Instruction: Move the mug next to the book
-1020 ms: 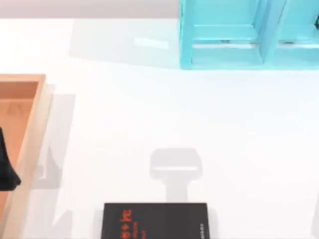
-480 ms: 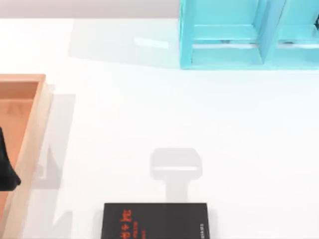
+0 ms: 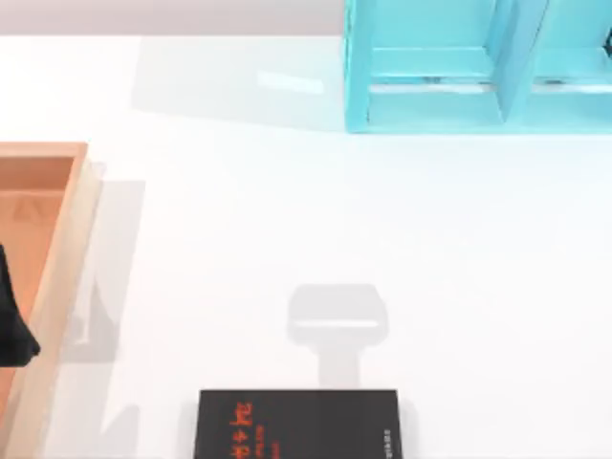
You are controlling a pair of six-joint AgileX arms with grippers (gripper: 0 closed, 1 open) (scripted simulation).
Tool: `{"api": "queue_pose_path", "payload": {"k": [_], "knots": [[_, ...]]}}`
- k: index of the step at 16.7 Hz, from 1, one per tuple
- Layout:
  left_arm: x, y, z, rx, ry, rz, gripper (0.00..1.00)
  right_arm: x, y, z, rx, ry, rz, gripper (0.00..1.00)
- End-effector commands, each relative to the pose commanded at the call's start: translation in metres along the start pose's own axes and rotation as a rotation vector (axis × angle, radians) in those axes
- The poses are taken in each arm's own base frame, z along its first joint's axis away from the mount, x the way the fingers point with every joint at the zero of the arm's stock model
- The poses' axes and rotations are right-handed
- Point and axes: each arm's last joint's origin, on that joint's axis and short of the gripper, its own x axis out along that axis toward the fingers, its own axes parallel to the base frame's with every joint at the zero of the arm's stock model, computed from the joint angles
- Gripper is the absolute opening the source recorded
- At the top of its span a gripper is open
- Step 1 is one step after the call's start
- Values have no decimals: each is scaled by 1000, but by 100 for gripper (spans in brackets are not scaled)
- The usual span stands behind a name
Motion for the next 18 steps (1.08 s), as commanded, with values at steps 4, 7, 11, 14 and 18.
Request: {"api": "queue_pose_path", "payload": {"k": [4, 7, 11, 14, 18], "knots": [[0, 0, 0, 0, 0, 0, 100, 0, 0, 0, 0, 0, 0, 47], [0, 0, 0, 0, 0, 0, 100, 0, 0, 0, 0, 0, 0, 25], [0, 0, 0, 0, 0, 0, 100, 0, 0, 0, 0, 0, 0, 0], [0, 0, 0, 0, 0, 0, 100, 0, 0, 0, 0, 0, 0, 0], [0, 0, 0, 0, 0, 0, 100, 0, 0, 0, 0, 0, 0, 0]]}}
